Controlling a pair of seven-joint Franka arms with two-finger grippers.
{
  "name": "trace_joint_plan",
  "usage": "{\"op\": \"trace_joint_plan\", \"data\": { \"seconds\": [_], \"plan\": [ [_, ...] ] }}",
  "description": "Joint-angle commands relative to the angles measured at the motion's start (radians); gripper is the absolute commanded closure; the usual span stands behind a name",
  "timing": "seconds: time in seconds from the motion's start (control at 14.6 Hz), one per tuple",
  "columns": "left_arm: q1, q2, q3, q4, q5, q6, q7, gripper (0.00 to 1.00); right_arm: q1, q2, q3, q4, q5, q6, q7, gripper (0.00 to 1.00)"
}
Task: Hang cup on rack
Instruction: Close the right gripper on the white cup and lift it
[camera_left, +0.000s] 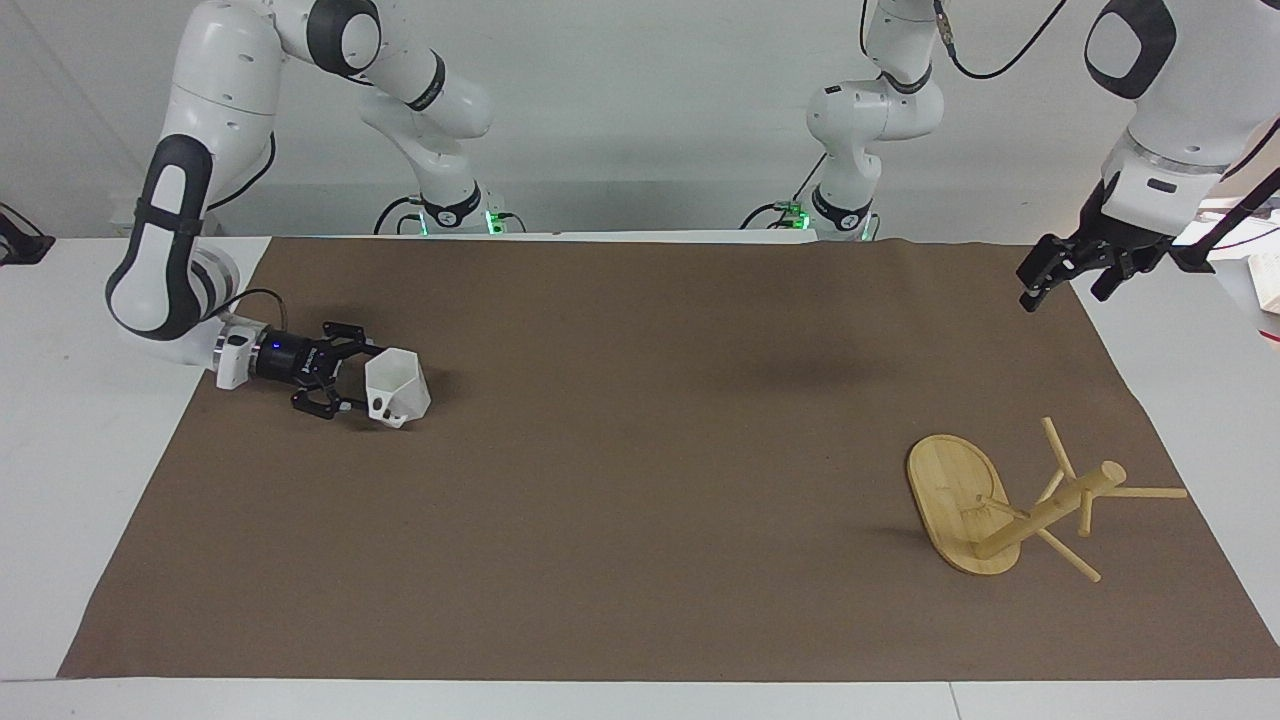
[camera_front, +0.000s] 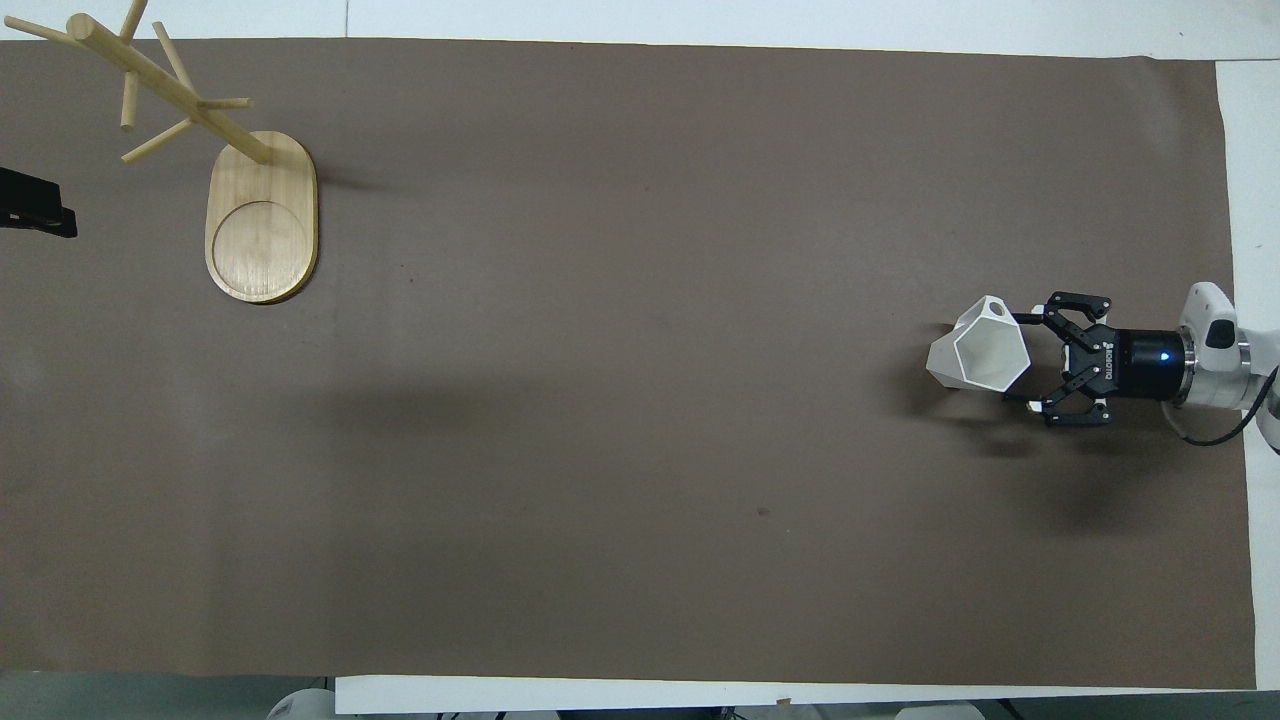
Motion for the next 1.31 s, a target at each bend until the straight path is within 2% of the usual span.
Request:
{"op": "trace_joint_plan", "data": {
  "seconds": [0.0,0.48,0.96,1.03,1.1,1.17,1.24],
  "plan": [
    [0.0,-0.009,0.005,-0.009,0.006,0.002,0.007,0.0,-0.009,0.013,-0.001,-0.011,0.027,-0.015,-0.056,0.0],
    [-0.002,-0.011,0.005,-0.011,0.008,-0.007,0.003,0.0,0.052,0.014,0.002,-0.011,0.07,-0.007,-0.083,0.0],
    [0.006,-0.012,0.005,-0.018,0.008,-0.023,0.001,0.0,0.097,0.008,0.001,-0.066,0.078,-0.003,-0.183,0.0],
    [0.006,-0.018,0.005,-0.018,0.008,-0.023,0.003,0.0,0.097,0.008,0.001,-0.063,0.076,-0.003,-0.182,0.03],
    [0.006,-0.017,0.005,-0.018,0.008,-0.021,0.003,0.0,0.098,0.008,0.002,-0.057,0.072,-0.003,-0.182,0.14],
    [0.008,-0.017,0.005,-0.018,0.008,-0.021,0.003,0.0,0.101,0.007,0.004,-0.055,0.072,-0.003,-0.18,0.4],
    [0.006,-0.019,0.005,-0.02,0.008,-0.021,0.003,0.0,0.124,0.008,0.005,-0.054,0.075,-0.004,-0.179,0.61]
  ]
}}
